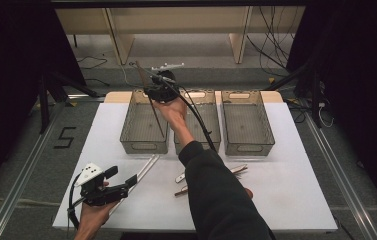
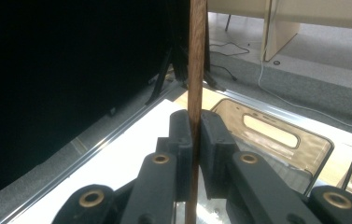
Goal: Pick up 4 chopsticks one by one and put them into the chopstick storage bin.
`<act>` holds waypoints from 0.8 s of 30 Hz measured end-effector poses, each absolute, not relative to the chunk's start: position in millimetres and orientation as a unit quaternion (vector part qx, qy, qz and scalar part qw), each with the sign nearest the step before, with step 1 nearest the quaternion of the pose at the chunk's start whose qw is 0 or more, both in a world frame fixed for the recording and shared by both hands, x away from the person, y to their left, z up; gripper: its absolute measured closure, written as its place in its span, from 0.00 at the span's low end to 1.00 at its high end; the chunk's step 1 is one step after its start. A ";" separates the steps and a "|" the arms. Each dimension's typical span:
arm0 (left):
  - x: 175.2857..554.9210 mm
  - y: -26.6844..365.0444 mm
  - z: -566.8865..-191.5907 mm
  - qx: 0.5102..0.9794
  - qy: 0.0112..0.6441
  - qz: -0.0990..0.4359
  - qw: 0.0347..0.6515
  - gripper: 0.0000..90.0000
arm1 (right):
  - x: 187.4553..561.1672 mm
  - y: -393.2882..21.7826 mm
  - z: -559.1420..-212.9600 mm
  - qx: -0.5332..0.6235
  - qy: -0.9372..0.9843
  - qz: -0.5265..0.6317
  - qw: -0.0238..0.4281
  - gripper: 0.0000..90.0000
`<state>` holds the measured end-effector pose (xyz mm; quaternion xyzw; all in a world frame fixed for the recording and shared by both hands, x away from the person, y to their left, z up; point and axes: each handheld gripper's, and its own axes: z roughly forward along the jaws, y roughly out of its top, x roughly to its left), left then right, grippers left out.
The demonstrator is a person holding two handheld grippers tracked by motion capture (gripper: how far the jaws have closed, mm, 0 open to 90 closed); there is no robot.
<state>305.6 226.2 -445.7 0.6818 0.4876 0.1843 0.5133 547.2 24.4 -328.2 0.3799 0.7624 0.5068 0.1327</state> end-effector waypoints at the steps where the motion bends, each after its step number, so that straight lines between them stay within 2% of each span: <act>1: 305.5 226.6 -445.5 0.684 0.486 0.184 0.512 0.18 | 547.9 24.7 -329.4 0.382 0.762 0.506 0.134 0.94; 24: 305.3 226.4 -445.5 0.681 0.486 0.182 0.516 0.18 | 553.4 29.4 -361.4 0.399 0.769 0.482 0.135 0.93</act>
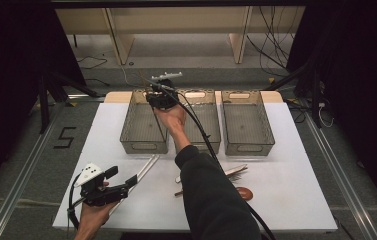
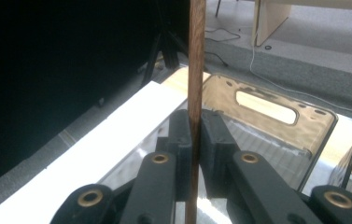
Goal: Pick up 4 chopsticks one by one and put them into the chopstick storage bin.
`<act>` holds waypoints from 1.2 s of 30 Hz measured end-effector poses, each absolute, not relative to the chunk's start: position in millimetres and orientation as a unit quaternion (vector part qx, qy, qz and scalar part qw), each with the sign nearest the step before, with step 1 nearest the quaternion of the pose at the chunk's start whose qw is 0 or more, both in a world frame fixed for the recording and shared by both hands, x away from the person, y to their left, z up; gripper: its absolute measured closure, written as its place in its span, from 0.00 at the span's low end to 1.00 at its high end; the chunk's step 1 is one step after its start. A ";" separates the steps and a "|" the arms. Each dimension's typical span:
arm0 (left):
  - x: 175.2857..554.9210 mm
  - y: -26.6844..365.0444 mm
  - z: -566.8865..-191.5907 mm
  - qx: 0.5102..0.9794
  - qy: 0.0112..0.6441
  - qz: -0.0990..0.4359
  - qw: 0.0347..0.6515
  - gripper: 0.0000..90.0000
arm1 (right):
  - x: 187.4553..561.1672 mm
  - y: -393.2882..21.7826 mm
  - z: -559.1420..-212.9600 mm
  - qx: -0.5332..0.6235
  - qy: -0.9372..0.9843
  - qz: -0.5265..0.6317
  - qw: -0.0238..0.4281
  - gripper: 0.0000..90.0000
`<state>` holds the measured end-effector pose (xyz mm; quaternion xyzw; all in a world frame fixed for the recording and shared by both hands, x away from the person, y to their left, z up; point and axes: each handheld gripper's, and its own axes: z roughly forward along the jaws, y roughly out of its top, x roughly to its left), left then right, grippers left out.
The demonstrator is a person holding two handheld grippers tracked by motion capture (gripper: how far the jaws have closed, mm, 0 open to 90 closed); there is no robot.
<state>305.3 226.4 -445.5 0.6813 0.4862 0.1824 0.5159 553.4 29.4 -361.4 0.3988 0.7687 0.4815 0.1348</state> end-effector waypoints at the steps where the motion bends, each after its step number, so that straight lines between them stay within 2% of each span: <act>1: 305.3 226.4 -445.5 0.681 0.486 0.182 0.516 0.18 | 553.1 29.3 -362.2 0.399 0.769 0.481 0.134 0.93; 6: 305.3 225.9 -445.4 0.682 0.486 0.182 0.516 0.18 | 551.7 29.9 -366.9 0.401 0.776 0.469 0.135 0.92; 18: 305.3 226.8 -445.4 0.682 0.487 0.181 0.515 0.18 | 543.5 19.0 -357.2 0.385 0.791 0.455 0.140 0.73; 24: 305.6 226.2 -445.5 0.682 0.487 0.181 0.515 0.18 | 537.5 -0.3 -343.7 0.360 0.805 0.456 0.119 0.61; 26: 305.7 226.2 -445.7 0.682 0.488 0.181 0.513 0.18 | 534.5 -7.3 -340.1 0.350 0.814 0.450 0.112 0.54; 36: 305.7 226.2 -445.9 0.681 0.490 0.181 0.512 0.17 | 497.3 -43.5 -328.6 0.248 0.868 0.423 0.083 0.46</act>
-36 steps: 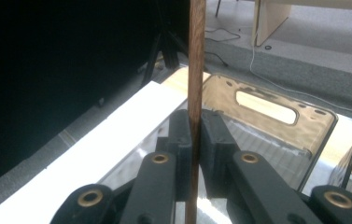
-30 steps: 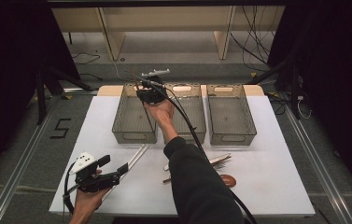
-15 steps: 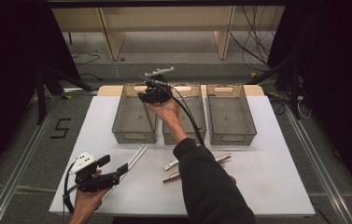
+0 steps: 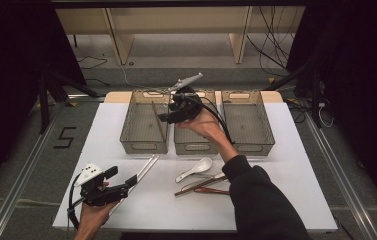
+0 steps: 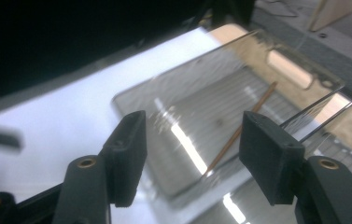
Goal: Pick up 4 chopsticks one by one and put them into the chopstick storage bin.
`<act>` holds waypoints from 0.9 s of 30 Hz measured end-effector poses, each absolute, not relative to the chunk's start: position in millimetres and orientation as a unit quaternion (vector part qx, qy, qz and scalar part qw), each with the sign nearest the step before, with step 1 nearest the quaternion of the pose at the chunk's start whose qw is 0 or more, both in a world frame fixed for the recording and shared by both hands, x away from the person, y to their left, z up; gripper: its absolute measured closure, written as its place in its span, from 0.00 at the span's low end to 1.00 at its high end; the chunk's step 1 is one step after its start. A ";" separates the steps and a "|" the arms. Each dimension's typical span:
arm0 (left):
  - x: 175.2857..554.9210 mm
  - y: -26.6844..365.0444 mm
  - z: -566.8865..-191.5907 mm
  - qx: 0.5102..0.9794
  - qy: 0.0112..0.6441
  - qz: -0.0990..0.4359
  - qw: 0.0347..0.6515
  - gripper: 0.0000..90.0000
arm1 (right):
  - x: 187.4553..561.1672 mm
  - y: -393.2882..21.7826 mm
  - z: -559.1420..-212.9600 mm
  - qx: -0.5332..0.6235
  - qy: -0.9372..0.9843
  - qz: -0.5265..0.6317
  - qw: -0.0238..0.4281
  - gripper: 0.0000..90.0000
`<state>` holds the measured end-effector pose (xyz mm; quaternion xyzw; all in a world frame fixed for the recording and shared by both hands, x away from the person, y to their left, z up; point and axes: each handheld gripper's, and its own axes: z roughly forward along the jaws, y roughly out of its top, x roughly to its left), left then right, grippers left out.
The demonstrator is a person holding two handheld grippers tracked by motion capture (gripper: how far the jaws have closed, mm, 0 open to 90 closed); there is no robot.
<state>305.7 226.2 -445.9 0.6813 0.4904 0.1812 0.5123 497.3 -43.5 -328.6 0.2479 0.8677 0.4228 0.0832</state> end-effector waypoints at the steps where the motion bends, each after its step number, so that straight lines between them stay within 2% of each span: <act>1: 305.8 226.3 -445.8 0.682 0.491 0.181 0.512 0.17 | 492.3 -46.5 -328.6 0.239 0.873 0.418 0.084 0.45; 8: 306.1 226.1 -446.3 0.682 0.491 0.184 0.510 0.17 | 464.8 -68.5 -337.3 0.196 0.897 0.388 0.082 0.45; 19: 306.1 226.1 -446.8 0.682 0.493 0.185 0.508 0.17 | 423.9 -98.8 -369.2 0.162 0.926 0.331 0.085 0.42; 27: 306.7 225.7 -447.1 0.683 0.494 0.184 0.505 0.17 | 410.9 -119.2 -394.2 0.152 0.941 0.292 0.081 0.47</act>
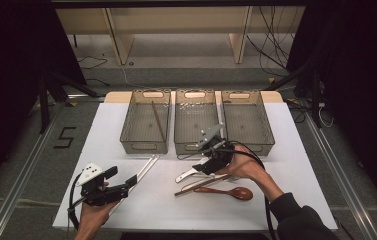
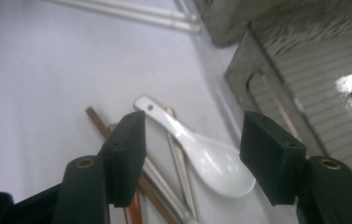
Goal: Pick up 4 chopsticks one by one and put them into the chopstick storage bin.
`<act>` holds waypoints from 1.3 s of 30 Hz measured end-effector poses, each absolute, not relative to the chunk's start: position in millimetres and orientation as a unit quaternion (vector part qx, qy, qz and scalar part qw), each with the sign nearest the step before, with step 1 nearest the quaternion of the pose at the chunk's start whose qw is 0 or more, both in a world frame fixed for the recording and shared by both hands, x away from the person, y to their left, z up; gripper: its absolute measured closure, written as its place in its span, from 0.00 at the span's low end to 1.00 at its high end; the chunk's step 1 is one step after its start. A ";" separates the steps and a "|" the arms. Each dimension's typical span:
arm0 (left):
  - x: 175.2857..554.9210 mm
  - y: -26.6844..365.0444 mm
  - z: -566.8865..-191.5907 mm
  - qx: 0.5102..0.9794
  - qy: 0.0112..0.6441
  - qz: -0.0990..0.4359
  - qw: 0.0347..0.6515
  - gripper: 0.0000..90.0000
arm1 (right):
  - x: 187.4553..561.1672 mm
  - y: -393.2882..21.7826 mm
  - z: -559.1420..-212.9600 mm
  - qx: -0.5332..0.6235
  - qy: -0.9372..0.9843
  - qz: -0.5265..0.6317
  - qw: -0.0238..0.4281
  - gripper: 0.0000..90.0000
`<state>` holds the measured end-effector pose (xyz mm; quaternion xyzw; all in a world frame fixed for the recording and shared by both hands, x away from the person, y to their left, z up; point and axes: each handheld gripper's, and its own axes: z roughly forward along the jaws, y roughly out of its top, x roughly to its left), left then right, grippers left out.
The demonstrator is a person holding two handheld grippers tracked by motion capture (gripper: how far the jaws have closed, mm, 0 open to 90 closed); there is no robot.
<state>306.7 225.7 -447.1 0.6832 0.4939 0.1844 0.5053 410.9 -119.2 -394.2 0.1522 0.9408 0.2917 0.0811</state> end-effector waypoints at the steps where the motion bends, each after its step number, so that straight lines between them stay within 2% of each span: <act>1: 306.9 225.9 -447.2 0.684 0.494 0.185 0.505 0.17 | 409.6 -120.5 -397.6 0.150 0.943 0.286 0.081 0.47; 17: 306.6 226.0 -447.4 0.686 0.493 0.184 0.503 0.17 | 392.8 -127.3 -437.0 0.100 0.971 0.192 0.099 0.53; 33: 306.5 226.0 -447.4 0.686 0.492 0.184 0.503 0.17 | 388.1 -121.0 -453.7 0.053 0.982 0.118 0.134 0.59; 39: 306.5 226.0 -447.4 0.686 0.493 0.183 0.503 0.17 | 387.2 -120.4 -455.6 0.046 0.982 0.109 0.145 0.65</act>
